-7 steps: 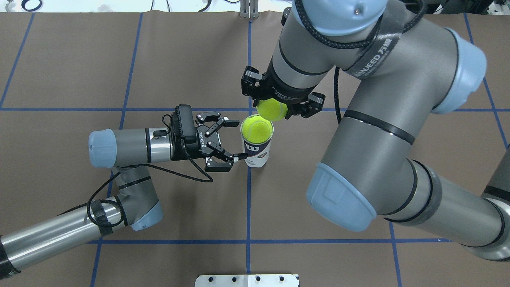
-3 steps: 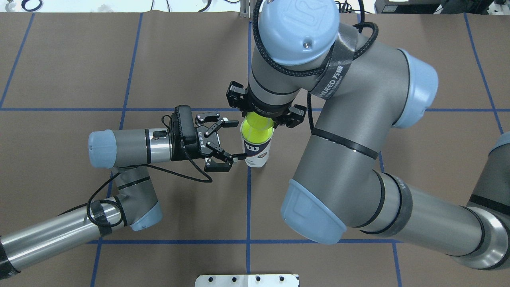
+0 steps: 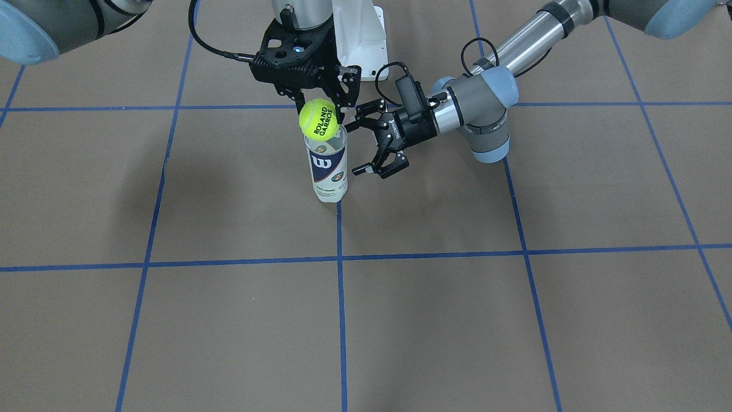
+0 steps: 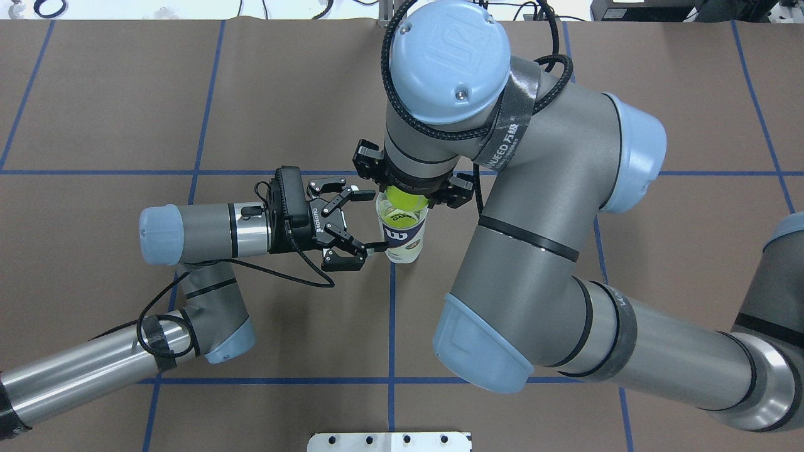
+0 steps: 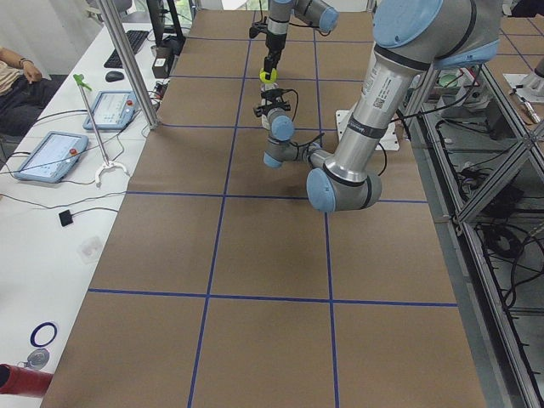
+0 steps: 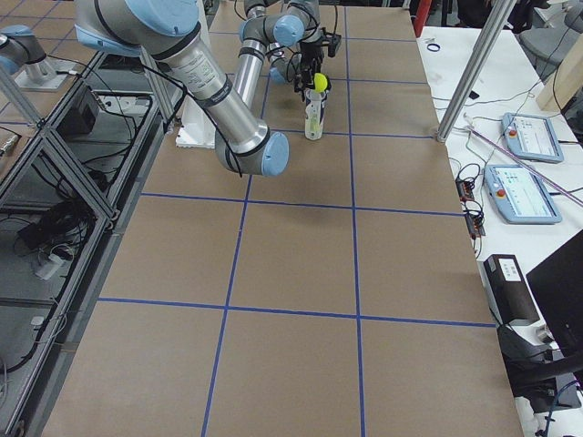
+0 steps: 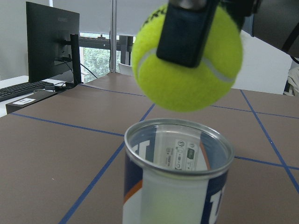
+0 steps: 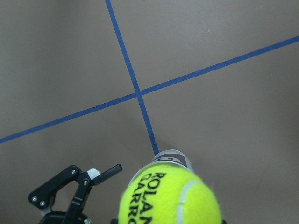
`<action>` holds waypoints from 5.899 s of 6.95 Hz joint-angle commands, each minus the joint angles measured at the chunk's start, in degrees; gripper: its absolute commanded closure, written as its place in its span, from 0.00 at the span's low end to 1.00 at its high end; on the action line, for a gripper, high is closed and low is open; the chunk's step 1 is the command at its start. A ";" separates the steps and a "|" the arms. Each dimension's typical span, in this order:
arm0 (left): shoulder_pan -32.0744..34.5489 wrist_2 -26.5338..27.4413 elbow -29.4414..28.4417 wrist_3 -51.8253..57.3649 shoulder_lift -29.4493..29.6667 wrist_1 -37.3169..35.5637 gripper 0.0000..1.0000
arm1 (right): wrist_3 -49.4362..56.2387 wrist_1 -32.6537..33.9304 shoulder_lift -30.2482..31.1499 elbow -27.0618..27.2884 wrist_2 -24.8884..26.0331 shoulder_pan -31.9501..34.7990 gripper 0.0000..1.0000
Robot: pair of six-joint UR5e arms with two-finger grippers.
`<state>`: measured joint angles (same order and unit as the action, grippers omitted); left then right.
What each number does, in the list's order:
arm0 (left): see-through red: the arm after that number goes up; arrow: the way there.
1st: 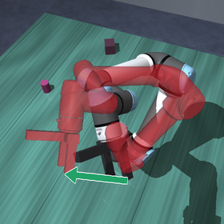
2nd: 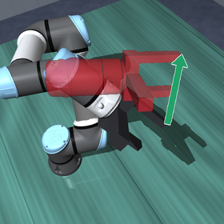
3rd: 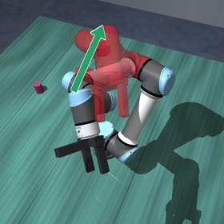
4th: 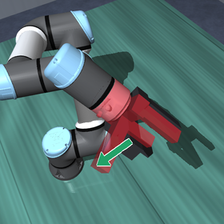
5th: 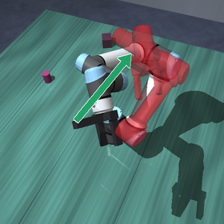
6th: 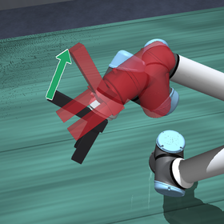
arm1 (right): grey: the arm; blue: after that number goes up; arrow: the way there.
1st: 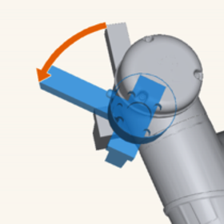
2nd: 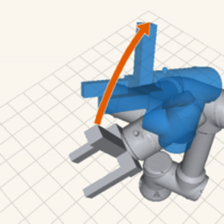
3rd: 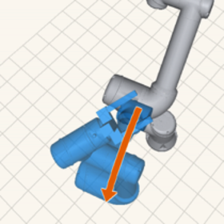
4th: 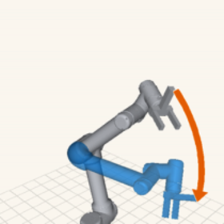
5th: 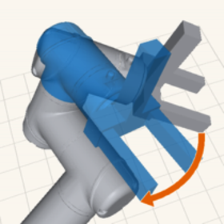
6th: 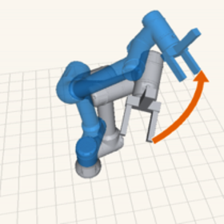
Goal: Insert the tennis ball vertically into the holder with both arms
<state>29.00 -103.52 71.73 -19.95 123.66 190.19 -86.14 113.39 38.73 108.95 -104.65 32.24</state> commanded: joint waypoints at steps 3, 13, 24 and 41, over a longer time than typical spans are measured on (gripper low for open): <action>0.00 -0.02 0.08 0.00 0.00 0.09 0.01 | 0.71 -0.79 0.03 0.21 0.06 -0.07 0.04; 5.08 -0.64 6.12 -0.18 -4.55 0.97 0.01 | 19.10 -1.33 4.14 1.71 -10.96 12.53 0.01; 37.15 -0.37 5.36 -7.21 -23.12 -10.10 0.01 | 85.60 -18.55 26.55 -29.14 -24.28 52.03 0.01; 60.38 -32.19 5.62 20.92 -18.37 -106.14 0.00 | 86.23 -20.93 32.20 -29.85 -24.81 53.46 0.01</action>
<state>89.24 -134.23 77.74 0.92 105.48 78.57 0.65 92.42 70.87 79.11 -129.49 86.03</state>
